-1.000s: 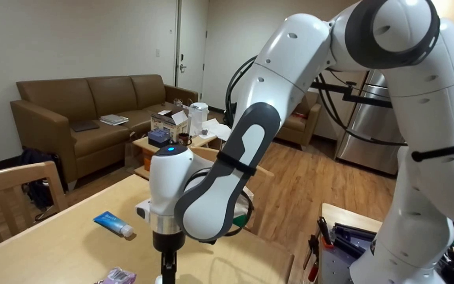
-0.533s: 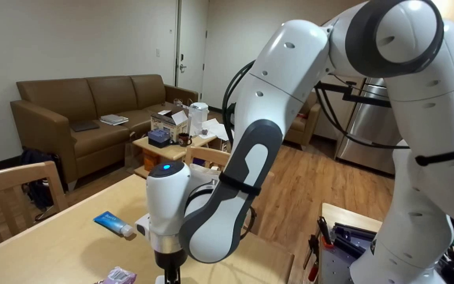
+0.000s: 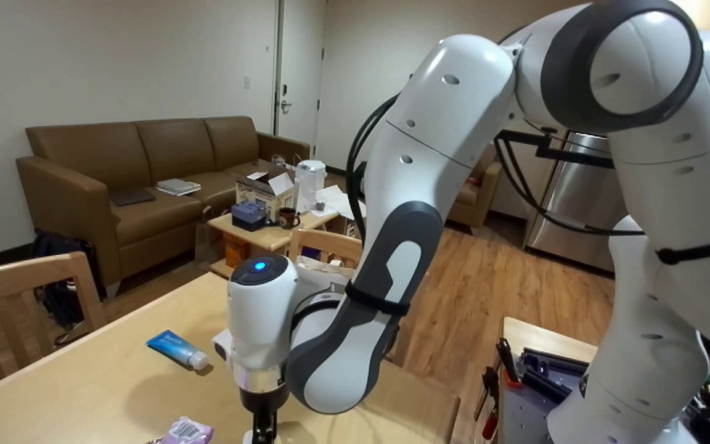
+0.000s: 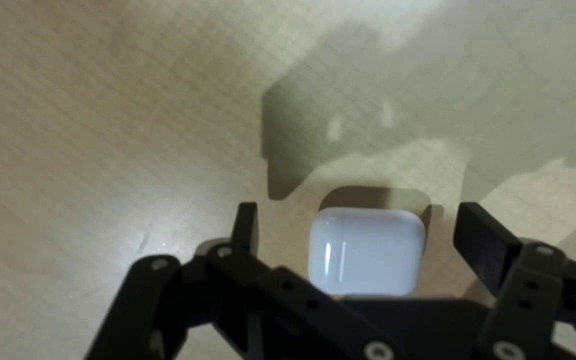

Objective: Remove the small white item from the table and put it in the bag

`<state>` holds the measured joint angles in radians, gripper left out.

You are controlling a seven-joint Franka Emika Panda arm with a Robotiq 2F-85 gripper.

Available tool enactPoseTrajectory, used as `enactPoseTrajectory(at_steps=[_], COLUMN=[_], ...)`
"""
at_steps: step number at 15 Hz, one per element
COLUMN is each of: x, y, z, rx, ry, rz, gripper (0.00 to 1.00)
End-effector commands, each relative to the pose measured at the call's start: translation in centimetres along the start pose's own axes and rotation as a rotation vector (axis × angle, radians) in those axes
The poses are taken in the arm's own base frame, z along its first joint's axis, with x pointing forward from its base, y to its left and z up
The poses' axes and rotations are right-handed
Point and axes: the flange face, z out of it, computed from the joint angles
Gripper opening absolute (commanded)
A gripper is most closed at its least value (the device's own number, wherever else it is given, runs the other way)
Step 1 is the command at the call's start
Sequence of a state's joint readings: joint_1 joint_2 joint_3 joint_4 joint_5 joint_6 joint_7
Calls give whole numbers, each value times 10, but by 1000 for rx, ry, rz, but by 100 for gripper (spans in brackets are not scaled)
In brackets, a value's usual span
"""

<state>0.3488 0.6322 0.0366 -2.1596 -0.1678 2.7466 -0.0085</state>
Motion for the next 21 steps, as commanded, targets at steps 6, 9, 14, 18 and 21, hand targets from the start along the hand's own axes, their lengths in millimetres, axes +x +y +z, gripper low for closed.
enactPoseTrajectory(at_steps=[6, 9, 14, 18, 21], x=[9, 12, 17, 17, 9], y=[2, 3, -4, -2, 13], z=[5, 9, 14, 11, 0], rx=[51, 39, 39, 39, 32], ry=[33, 70, 112, 114, 96], rz=[53, 47, 36, 36, 33], gripper=[100, 100, 53, 34, 34])
